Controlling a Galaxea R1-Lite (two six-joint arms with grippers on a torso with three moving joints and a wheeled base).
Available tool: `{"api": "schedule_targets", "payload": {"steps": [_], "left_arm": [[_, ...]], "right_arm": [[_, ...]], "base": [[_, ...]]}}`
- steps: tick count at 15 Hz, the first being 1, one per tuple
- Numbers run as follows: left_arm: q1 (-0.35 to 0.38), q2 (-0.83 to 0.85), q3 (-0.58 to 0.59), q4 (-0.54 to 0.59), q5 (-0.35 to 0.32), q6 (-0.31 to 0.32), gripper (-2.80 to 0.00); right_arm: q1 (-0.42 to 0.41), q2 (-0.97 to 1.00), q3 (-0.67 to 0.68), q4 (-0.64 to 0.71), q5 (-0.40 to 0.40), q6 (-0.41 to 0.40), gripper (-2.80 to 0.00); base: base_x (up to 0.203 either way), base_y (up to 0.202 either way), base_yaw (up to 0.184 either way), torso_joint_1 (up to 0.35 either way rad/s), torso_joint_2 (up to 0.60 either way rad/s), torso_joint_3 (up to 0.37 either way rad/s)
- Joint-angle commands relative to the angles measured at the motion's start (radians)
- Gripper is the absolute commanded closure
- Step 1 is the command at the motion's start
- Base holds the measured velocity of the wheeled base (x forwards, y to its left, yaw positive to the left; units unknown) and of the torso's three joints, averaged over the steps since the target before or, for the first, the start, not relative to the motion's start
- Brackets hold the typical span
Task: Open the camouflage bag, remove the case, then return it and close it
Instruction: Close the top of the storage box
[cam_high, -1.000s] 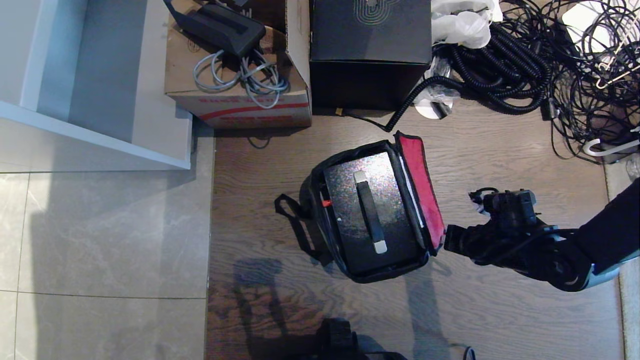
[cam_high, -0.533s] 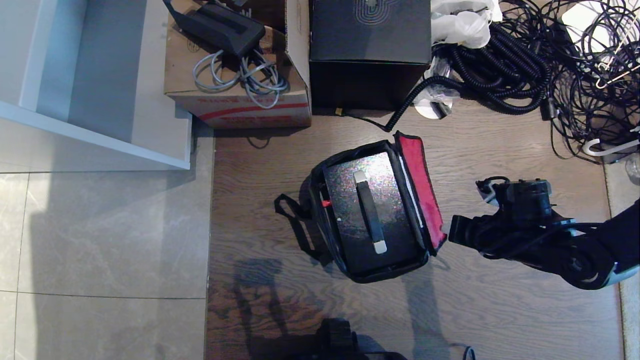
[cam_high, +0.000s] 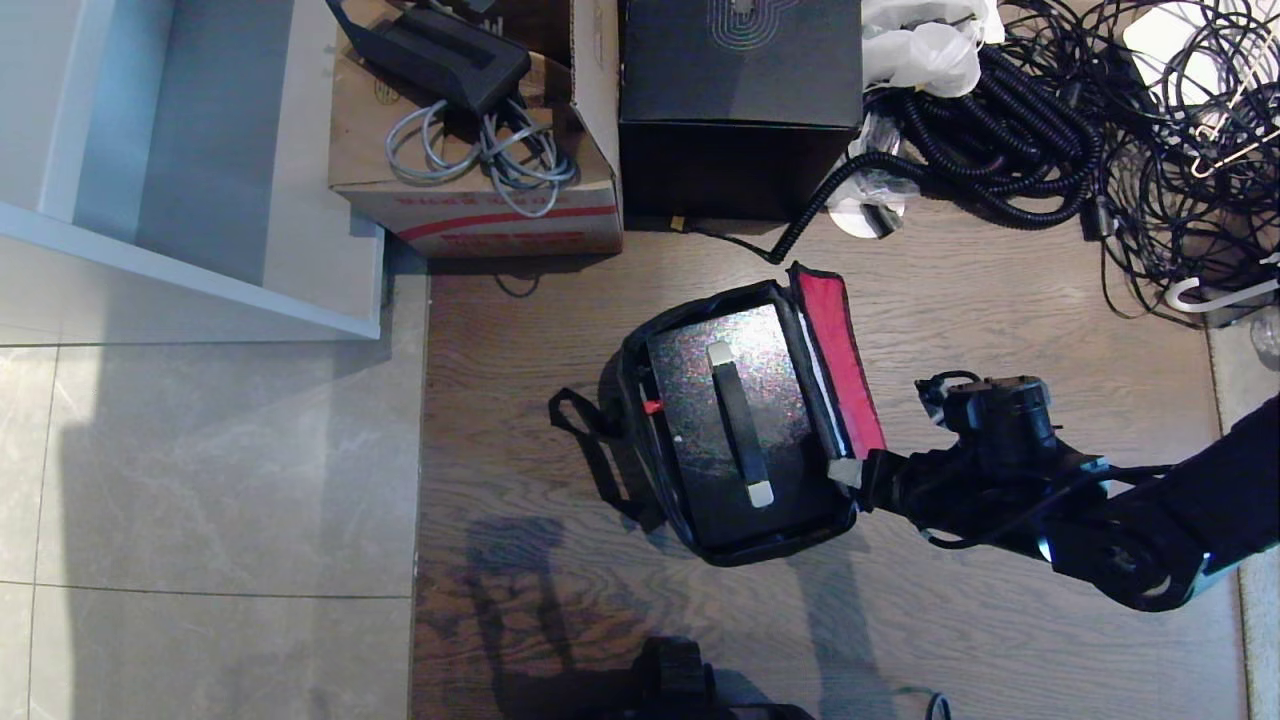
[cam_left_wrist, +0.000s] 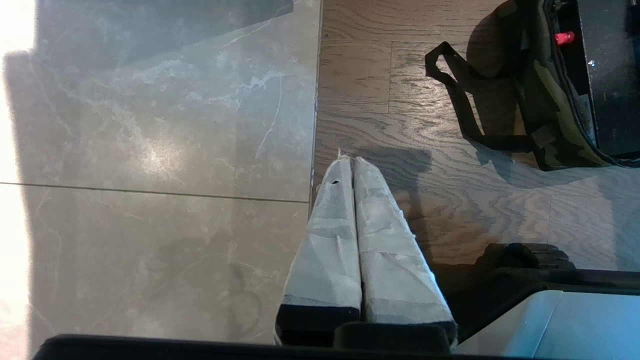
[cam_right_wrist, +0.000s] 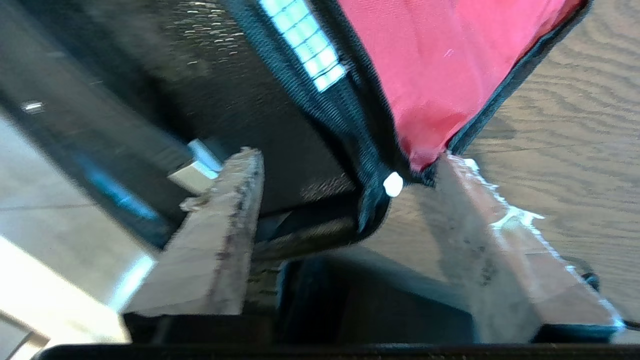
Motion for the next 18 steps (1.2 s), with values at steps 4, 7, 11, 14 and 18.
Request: {"api": "schedule_targets", "payload": {"steps": [4,7,11,14,18], "left_arm": [[-0.001,0.000,0.000,0.000,0.001,0.000,0.00],[-0.001,0.000,0.000,0.000,0.000,0.000,0.00],[-0.001,0.000,0.000,0.000,0.001,0.000,0.00],[-0.001,0.000,0.000,0.000,0.001,0.000,0.00],[-0.001,0.000,0.000,0.000,0.001,0.000,0.00]], "right_arm": [[0.000,0.109,-0.047,-0.005,-0.071,-0.005,-2.80],[-0.007,0.127,-0.072,-0.006,-0.100,-0.007,-2.80],[-0.027,0.141,-0.087,-0.006,-0.100,-0.009,0.00],[-0.043,0.135,-0.091,-0.004,-0.111,-0.058,0.00],[-0.052,0.134,-0.084,-0.004,-0.112,-0.072,0.00]], "base": [[0.000,0.000,0.000,0.000,0.00,0.000],[0.000,0.000,0.000,0.000,0.00,0.000],[0.000,0.000,0.000,0.000,0.00,0.000],[0.000,0.000,0.000,0.000,0.00,0.000],[0.000,0.000,0.000,0.000,0.00,0.000]]}}
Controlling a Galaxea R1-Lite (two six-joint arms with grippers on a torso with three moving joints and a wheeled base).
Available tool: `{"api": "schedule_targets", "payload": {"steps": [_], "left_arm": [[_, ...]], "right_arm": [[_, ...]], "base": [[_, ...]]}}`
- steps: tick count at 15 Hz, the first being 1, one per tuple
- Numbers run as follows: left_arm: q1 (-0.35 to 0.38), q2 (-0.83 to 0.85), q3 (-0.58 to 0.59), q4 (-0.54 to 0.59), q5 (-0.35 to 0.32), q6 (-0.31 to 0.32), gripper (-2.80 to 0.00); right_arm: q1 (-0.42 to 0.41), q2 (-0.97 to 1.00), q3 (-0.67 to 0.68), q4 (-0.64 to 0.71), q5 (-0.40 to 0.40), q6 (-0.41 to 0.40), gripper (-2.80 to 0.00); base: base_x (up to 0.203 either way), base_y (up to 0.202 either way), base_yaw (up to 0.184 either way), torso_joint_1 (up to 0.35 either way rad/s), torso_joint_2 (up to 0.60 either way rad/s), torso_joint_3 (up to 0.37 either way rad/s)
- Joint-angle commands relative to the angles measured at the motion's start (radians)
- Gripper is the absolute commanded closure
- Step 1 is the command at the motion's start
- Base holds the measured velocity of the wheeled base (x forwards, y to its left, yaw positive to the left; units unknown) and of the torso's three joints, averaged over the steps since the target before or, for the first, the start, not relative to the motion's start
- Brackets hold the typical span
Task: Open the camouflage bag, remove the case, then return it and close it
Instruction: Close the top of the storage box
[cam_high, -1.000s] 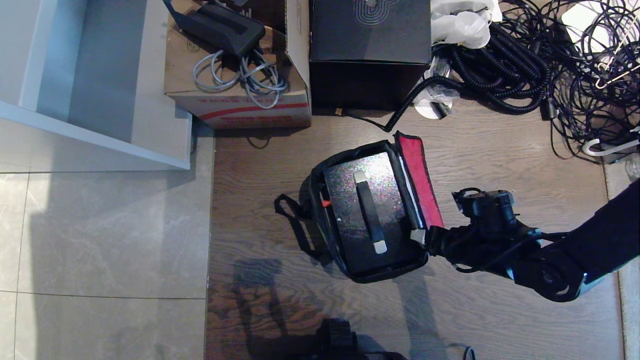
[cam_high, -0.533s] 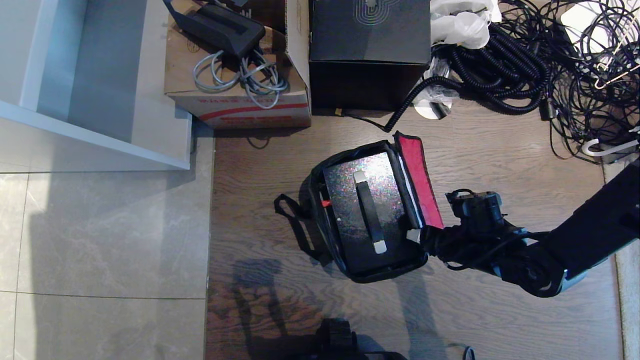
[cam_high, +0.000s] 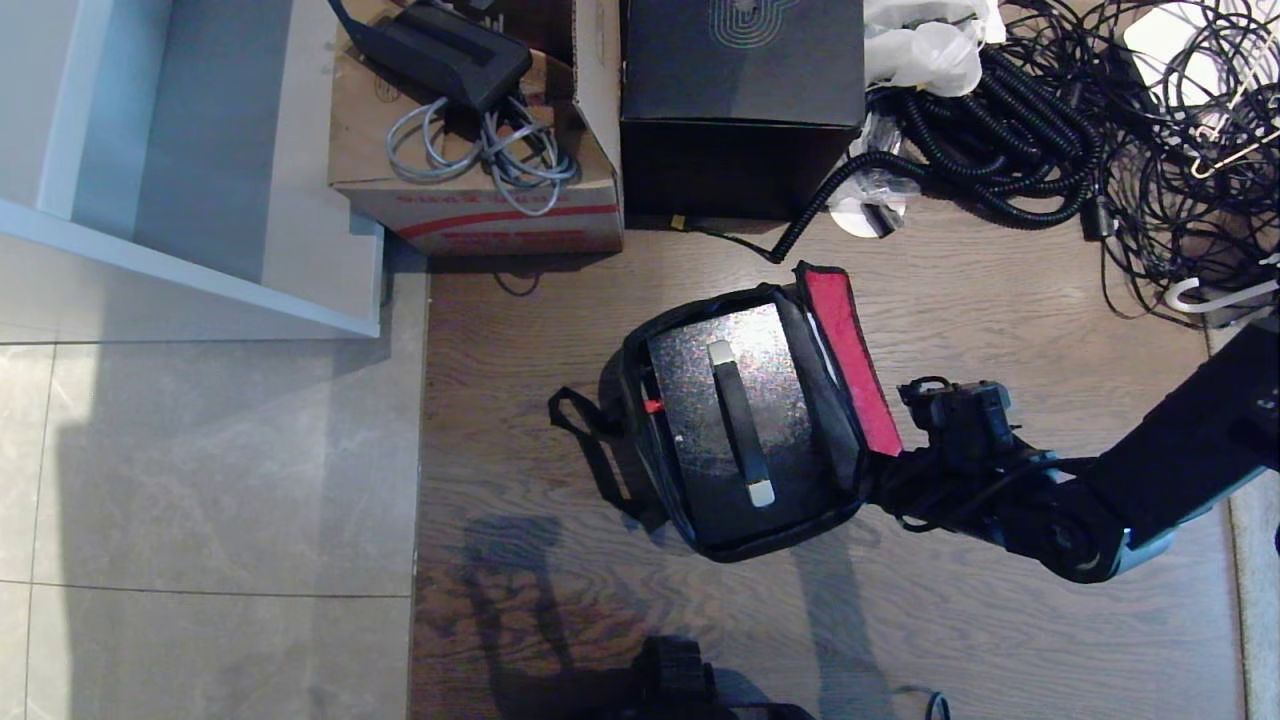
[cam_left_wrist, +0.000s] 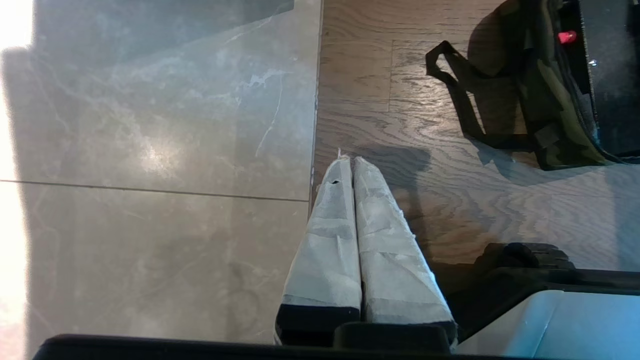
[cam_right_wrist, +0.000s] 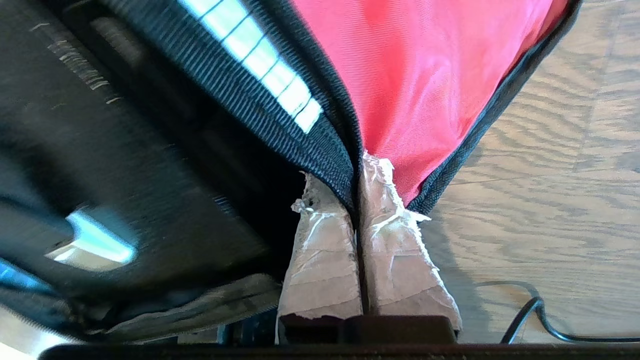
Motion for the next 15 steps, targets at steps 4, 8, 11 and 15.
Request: {"api": "schedule_targets", "payload": {"steps": [4,8,11,15], "left_arm": [[0.001,0.000,0.000,-0.001,-0.001,0.000,0.00],[0.001,0.000,0.000,-0.001,0.000,0.000,0.00],[0.001,0.000,0.000,-0.001,-0.001,0.000,0.00],[0.001,0.000,0.000,-0.001,0.001,0.000,0.00]], "right_arm": [[-0.009,-0.004,0.000,-0.005,0.002,-0.004,0.00],[-0.107,-0.040,-0.002,0.009,0.025,-0.135,0.00],[-0.201,-0.056,-0.005,0.008,0.117,-0.244,0.00],[-0.327,-0.052,-0.050,0.012,0.210,-0.379,0.00]], "base": [[0.000,0.000,0.000,0.000,0.00,0.000],[0.000,0.000,0.000,0.000,0.00,0.000],[0.000,0.000,0.000,0.000,0.00,0.000],[0.000,0.000,0.000,0.000,0.00,0.000]]}}
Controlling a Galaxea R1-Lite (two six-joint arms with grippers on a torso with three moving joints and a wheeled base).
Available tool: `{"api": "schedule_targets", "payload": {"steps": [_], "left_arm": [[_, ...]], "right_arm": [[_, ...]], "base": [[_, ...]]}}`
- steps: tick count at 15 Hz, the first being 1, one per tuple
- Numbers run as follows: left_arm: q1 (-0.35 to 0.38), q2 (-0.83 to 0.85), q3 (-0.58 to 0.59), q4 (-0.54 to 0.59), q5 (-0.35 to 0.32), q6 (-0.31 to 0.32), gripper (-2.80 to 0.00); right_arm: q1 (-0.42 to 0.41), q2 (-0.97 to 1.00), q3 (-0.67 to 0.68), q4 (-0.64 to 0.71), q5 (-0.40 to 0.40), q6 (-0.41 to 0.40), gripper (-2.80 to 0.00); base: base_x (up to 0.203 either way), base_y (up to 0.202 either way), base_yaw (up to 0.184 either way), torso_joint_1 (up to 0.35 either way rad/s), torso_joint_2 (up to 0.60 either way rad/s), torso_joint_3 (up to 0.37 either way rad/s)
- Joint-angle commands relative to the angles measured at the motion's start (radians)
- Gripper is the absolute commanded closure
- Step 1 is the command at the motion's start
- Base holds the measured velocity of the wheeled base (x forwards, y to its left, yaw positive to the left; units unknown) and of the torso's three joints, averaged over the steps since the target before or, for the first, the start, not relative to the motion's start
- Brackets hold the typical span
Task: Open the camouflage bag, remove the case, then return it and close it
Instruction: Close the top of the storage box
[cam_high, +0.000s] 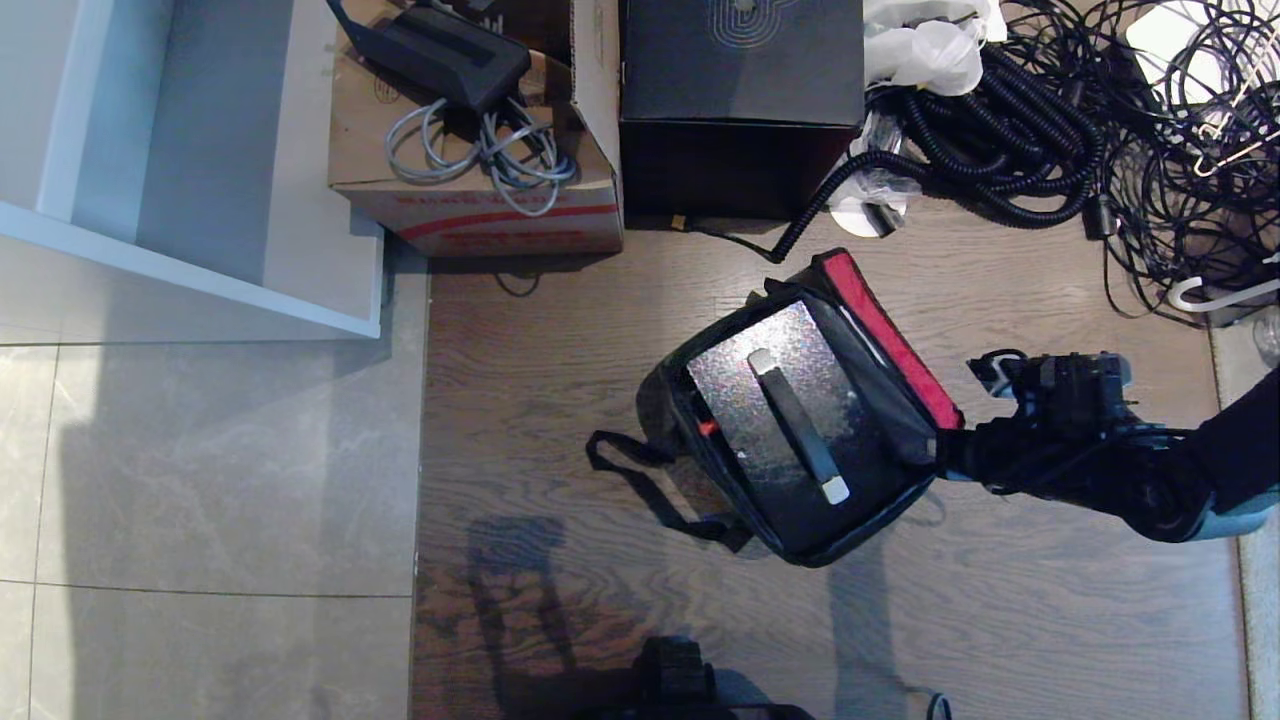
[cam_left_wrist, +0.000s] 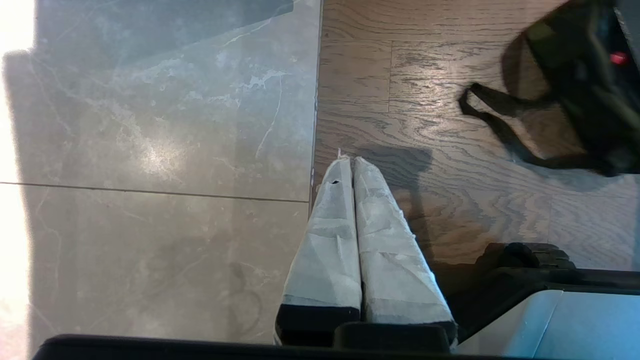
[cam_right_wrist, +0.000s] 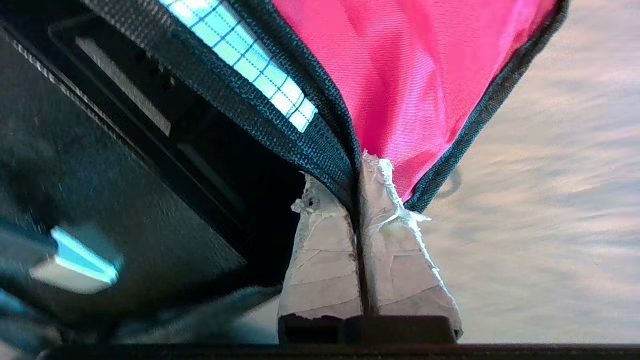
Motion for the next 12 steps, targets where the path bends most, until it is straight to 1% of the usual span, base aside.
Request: {"api": "schedule_targets", "payload": {"steps": [1,3,5,7,8,9,11,12], "left_arm": [[0.000,0.000,0.000,0.000,0.001,-0.001,0.00],[0.000,0.000,0.000,0.000,0.001,-0.001,0.00],[0.000,0.000,0.000,0.000,0.000,-0.001,0.00],[0.000,0.000,0.000,0.000,0.001,-0.001,0.00],[0.000,0.000,0.000,0.000,0.001,-0.001,0.00],[0.000,0.000,0.000,0.000,0.001,-0.001,0.00],[0.000,0.000,0.000,0.000,0.001,-0.001,0.00],[0.000,0.000,0.000,0.000,0.000,-0.001,0.00]], "right_arm": [[-0.075,0.004,-0.057,0.004,0.038,-0.036,0.00],[-0.121,0.006,-0.106,0.037,0.073,-0.056,0.00],[-0.151,0.012,-0.133,0.043,0.090,-0.074,0.00],[-0.147,0.017,-0.106,0.050,0.092,-0.066,0.00],[-0.147,0.014,-0.094,0.052,0.120,-0.059,0.00],[-0.145,0.012,-0.092,0.053,0.152,-0.022,-2.80],[-0.136,-0.006,-0.080,0.054,0.198,0.104,-2.80],[-0.136,-0.026,-0.070,0.053,0.269,0.148,-2.80]], "base": [[0.000,0.000,0.000,0.000,0.00,0.000],[0.000,0.000,0.000,0.000,0.00,0.000],[0.000,0.000,0.000,0.000,0.00,0.000],[0.000,0.000,0.000,0.000,0.00,0.000],[0.000,0.000,0.000,0.000,0.00,0.000],[0.000,0.000,0.000,0.000,0.00,0.000],[0.000,0.000,0.000,0.000,0.00,0.000],[0.000,0.000,0.000,0.000,0.00,0.000]]}}
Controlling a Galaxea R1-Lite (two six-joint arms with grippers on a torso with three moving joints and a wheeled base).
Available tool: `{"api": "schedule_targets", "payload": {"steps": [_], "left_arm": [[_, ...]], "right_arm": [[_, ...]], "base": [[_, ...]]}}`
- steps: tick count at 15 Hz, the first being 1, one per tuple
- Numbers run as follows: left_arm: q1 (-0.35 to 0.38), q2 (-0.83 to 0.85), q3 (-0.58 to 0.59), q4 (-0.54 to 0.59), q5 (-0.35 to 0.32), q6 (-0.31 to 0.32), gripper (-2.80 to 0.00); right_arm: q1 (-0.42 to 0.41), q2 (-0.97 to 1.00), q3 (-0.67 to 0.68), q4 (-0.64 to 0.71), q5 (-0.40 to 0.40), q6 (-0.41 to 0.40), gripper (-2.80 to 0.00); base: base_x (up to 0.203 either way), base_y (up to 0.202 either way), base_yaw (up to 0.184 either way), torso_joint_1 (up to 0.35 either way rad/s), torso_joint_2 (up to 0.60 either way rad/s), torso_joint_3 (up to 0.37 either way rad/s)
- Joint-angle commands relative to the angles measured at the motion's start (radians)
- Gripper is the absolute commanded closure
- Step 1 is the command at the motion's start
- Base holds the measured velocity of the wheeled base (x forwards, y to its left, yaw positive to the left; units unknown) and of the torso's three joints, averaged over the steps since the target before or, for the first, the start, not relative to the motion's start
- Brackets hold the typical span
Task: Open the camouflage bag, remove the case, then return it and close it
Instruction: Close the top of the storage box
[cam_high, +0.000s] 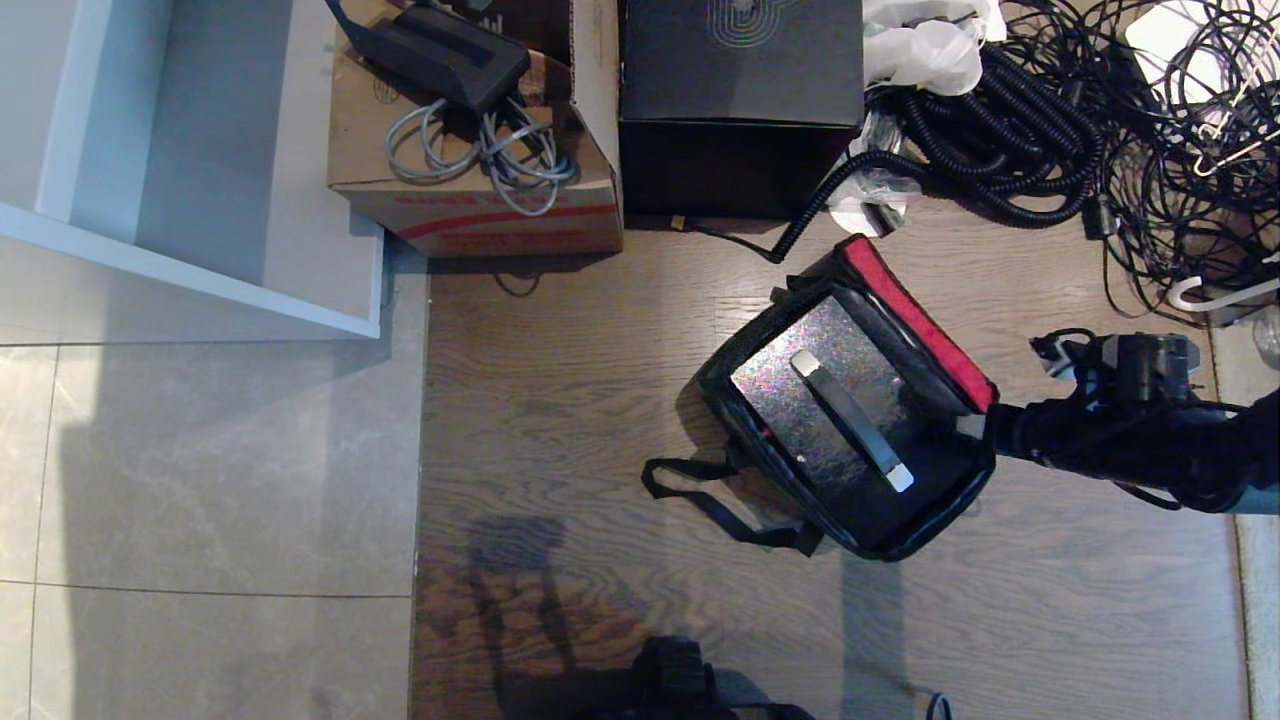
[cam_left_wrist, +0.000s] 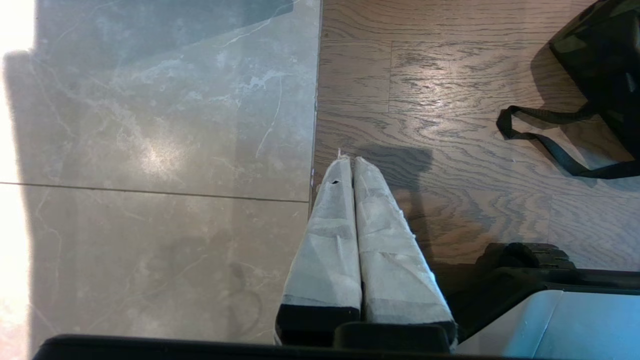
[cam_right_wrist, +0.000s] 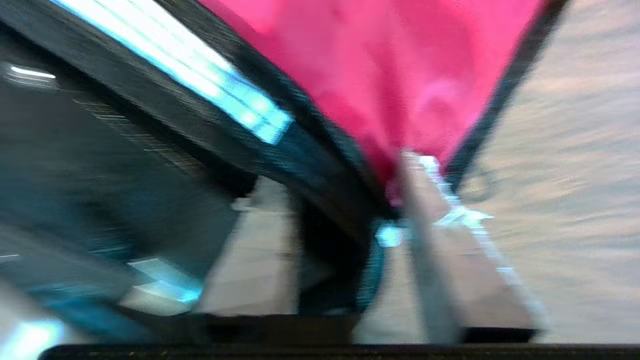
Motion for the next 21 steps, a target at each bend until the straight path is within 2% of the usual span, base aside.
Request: {"api": "schedule_targets", "payload": {"steps": [1,3,7,10,12,16,18,21], "left_arm": [[0.000,0.000,0.000,0.000,0.001,0.000,0.00],[0.000,0.000,0.000,0.000,-0.001,0.000,0.00],[0.000,0.000,0.000,0.000,0.001,0.000,0.00],[0.000,0.000,0.000,0.000,0.001,0.000,0.00],[0.000,0.000,0.000,0.000,0.000,0.000,0.00],[0.000,0.000,0.000,0.000,-0.001,0.000,0.00],[0.000,0.000,0.000,0.000,0.001,0.000,0.00],[0.000,0.000,0.000,0.000,0.001,0.000,0.00]], "right_arm": [[0.001,-0.050,0.031,-0.008,0.149,0.092,-2.80],[-0.002,-0.090,0.070,-0.009,0.226,0.155,-2.80],[-0.028,-0.095,0.034,-0.028,0.239,0.376,-2.80],[-0.047,-0.089,0.017,-0.052,0.237,0.401,-2.80],[-0.088,-0.085,0.013,-0.049,0.237,0.414,-2.80],[-0.173,-0.062,-0.017,-0.057,0.240,0.687,-2.80],[-0.179,-0.016,-0.021,-0.058,0.242,0.732,-2.80],[-0.179,0.086,-0.064,-0.058,0.269,0.890,-2.80]], "base": [[0.000,0.000,0.000,0.000,0.00,0.000],[0.000,0.000,0.000,0.000,0.00,0.000],[0.000,0.000,0.000,0.000,0.00,0.000],[0.000,0.000,0.000,0.000,0.00,0.000],[0.000,0.000,0.000,0.000,0.00,0.000],[0.000,0.000,0.000,0.000,0.00,0.000],[0.000,0.000,0.000,0.000,0.00,0.000],[0.000,0.000,0.000,0.000,0.00,0.000]]}}
